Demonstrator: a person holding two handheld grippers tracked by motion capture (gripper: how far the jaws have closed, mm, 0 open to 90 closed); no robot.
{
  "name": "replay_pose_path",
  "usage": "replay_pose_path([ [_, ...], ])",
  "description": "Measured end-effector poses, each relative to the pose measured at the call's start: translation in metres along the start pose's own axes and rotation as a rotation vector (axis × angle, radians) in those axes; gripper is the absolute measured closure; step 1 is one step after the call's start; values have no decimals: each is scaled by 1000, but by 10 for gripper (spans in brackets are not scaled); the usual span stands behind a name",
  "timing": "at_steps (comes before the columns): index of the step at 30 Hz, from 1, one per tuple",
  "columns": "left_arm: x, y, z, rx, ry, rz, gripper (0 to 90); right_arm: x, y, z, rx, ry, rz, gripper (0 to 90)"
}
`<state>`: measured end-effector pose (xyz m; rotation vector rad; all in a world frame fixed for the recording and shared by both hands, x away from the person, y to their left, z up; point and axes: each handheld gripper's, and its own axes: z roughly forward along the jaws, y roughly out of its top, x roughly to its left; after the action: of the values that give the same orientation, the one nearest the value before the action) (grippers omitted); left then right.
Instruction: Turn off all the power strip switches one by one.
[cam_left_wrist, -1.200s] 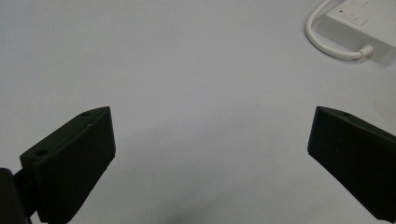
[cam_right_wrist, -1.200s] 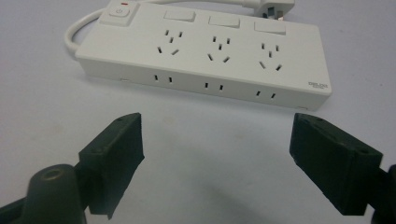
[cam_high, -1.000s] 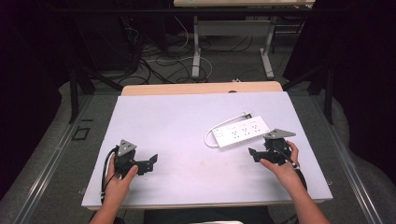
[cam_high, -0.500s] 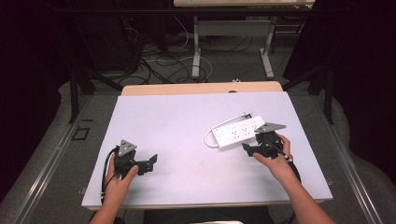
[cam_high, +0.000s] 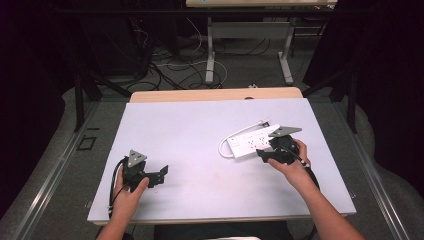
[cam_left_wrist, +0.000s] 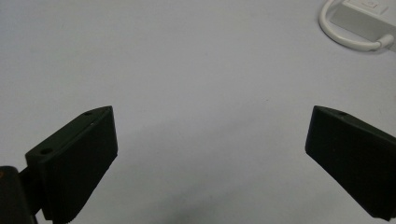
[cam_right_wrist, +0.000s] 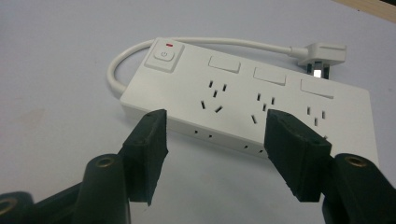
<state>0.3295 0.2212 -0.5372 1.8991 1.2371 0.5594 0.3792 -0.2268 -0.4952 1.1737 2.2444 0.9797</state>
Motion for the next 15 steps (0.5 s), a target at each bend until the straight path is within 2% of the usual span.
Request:
replay_pose_path([
  [5,-3,1,2,-12,7,-1,25,2,8,4,10,2,-14,400],
  [6,-3,1,2,-12,10,12,25,3,9,5,12,4,-23,403],
  [7,-4,1,3,-9,5,0,25,3,11,6,13,9,-25,406],
  [11,-3,0,2,-6,7,8,25,6,20,12,15,29,-34,488],
  [15,-3,0,2,-15,5,-7,24,7,24,16,21,49,-38,521],
])
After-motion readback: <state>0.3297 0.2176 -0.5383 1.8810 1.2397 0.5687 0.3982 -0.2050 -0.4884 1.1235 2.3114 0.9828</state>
